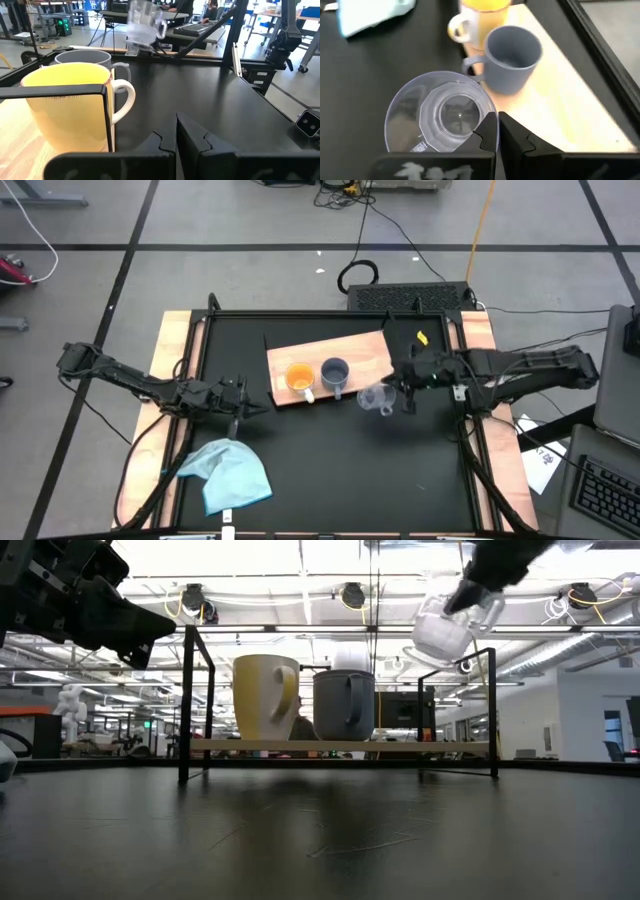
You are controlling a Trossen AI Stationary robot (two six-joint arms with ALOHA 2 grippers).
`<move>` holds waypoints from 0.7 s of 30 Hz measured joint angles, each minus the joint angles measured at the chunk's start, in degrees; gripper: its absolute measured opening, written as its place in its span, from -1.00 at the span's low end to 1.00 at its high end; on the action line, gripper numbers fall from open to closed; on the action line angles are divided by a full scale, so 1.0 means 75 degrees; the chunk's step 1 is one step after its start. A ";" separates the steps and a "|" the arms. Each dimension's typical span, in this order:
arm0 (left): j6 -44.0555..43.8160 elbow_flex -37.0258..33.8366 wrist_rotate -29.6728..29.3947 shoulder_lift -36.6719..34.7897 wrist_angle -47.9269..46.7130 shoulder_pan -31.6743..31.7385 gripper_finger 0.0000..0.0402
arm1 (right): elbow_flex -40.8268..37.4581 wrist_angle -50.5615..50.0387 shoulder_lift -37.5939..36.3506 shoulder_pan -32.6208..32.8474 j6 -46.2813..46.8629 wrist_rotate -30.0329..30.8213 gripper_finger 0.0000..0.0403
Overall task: Stack small to large cups/mugs on shelf
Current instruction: Put the transparent mug on the shelf
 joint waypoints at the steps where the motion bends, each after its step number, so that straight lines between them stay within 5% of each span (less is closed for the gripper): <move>1: 0.0000 0.0000 0.0000 0.0000 -0.0003 0.0000 -0.96 | 0.0252 -0.0241 0.0136 -0.0201 -0.0046 -0.0140 -1.00; 9: -0.0003 0.0000 -0.0003 0.0000 -0.0006 0.0000 -0.96 | 0.1733 -0.1874 0.1604 -0.1305 -0.0537 -0.0876 -1.00; 21: 0.0014 0.0000 -0.0004 0.0000 -0.0049 0.0000 -0.96 | 0.2159 -0.1879 0.2767 -0.2369 -0.1582 -0.1321 -1.00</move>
